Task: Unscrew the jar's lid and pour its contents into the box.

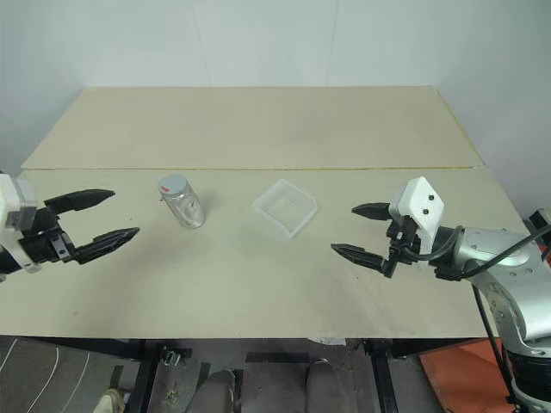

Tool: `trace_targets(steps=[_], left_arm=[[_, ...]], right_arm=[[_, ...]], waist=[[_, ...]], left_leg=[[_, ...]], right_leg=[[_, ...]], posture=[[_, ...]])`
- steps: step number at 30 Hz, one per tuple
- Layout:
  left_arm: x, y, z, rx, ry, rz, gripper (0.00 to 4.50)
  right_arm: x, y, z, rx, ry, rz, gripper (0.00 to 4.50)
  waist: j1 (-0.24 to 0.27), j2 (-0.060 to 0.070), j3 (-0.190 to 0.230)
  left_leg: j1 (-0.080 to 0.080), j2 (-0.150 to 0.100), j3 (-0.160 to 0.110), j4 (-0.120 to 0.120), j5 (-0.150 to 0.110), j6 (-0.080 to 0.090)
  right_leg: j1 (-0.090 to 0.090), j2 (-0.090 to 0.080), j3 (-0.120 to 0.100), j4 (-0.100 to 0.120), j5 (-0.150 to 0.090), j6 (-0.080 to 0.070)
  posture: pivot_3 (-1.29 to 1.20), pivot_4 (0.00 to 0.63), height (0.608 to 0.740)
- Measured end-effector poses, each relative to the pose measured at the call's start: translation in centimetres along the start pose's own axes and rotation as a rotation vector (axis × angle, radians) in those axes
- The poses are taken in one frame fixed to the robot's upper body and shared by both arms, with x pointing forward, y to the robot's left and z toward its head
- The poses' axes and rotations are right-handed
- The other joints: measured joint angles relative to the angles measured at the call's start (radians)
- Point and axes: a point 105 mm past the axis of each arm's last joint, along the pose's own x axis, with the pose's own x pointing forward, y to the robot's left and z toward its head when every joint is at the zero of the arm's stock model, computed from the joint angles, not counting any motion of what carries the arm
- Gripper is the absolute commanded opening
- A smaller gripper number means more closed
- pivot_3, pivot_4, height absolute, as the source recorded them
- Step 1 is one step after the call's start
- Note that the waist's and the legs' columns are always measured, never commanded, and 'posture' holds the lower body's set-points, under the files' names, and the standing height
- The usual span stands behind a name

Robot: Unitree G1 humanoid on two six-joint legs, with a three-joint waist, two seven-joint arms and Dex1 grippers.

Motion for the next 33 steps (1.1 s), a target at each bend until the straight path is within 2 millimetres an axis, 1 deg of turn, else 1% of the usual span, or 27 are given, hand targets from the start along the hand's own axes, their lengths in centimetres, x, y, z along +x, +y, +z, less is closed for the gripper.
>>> trace_targets(steps=[4,9,11,14,15,18,22,25,27,33], left_arm=[[-0.1,0.3,-0.2,-0.002,0.007,0.022,4.47],[0.5,0.4,-0.5,-0.030,-0.028,0.053,4.47],[0.8,0.6,-1.1,-0.046,-0.015,0.064,4.47],[1.3,1.0,-2.7,-0.101,-0.008,0.102,4.47],[1.6,1.0,-3.3,-0.119,-0.014,0.113,4.47],[2.7,0.9,-4.1,-0.156,-0.052,0.145,4.47],[4.3,0.7,-5.0,-0.176,-0.089,0.163,4.47],[5.5,0.7,-5.3,-0.184,-0.100,0.159,4.47],[6.0,0.9,-5.4,-0.175,-0.103,0.164,4.47],[7.5,1.7,-6.2,-0.228,-0.124,0.187,4.47]], right_arm=[[0.2,0.0,0.2,-0.006,-0.025,0.003,4.50],[0.9,0.1,0.6,-0.026,-0.044,0.024,4.50],[1.0,-0.3,0.7,-0.037,-0.045,0.018,4.50],[1.0,-0.6,0.9,-0.052,-0.044,0.011,4.50],[1.0,-0.6,0.9,-0.055,-0.041,0.010,4.50],[0.9,-0.6,1.0,-0.067,-0.034,0.008,4.50],[1.1,-0.5,2.0,-0.075,-0.060,0.022,4.50],[1.1,-0.4,2.7,-0.081,-0.080,0.034,4.50],[1.1,-0.3,2.8,-0.083,-0.076,0.036,4.50],[0.9,-0.2,2.9,-0.063,-0.033,0.019,4.50]], waist=[[-0.001,0.000,0.000],[-0.001,0.000,0.000],[-0.001,0.000,0.000],[0.000,0.000,0.000],[0.000,0.000,0.000],[0.002,0.000,0.000],[0.001,0.000,0.000],[0.000,0.000,0.000],[0.000,-0.001,0.000],[0.000,-0.001,0.000]], left_leg=[[0.000,0.000,0.000,0.000,0.000,0.000],[0.000,0.000,0.000,0.000,0.000,0.000],[0.000,0.000,0.000,0.000,0.000,0.000],[0.000,0.000,0.000,0.000,0.000,0.000],[0.000,0.000,0.000,0.000,0.000,0.000],[0.000,0.000,0.000,0.000,0.000,0.000],[0.000,0.000,0.000,0.001,0.000,0.000],[0.000,0.000,0.000,0.001,0.000,0.000],[0.000,0.000,0.000,0.001,0.000,0.000],[0.000,0.000,0.000,0.001,0.000,0.000]], right_leg=[[0.000,0.000,0.000,0.000,0.000,0.000],[0.000,0.000,0.000,0.000,0.000,0.000],[0.000,0.000,0.000,0.000,0.000,0.000],[0.000,0.000,0.000,0.000,0.000,0.000],[0.000,0.000,0.000,0.000,0.000,0.000],[0.000,0.000,0.000,0.000,0.000,0.000],[0.000,0.000,0.000,0.000,0.000,0.000],[0.000,0.000,0.000,0.000,0.000,0.000],[0.000,0.000,0.000,0.000,0.000,0.000],[0.000,0.000,0.000,0.000,0.001,0.000]], posture=[[0.00,0.150,0.740],[0.00,0.150,0.740],[0.00,0.150,0.740],[0.00,0.150,0.740],[0.00,0.150,0.740],[0.00,0.150,0.740],[0.00,0.150,0.740],[0.00,0.150,0.740],[0.00,0.150,0.740],[0.00,0.150,0.740]])
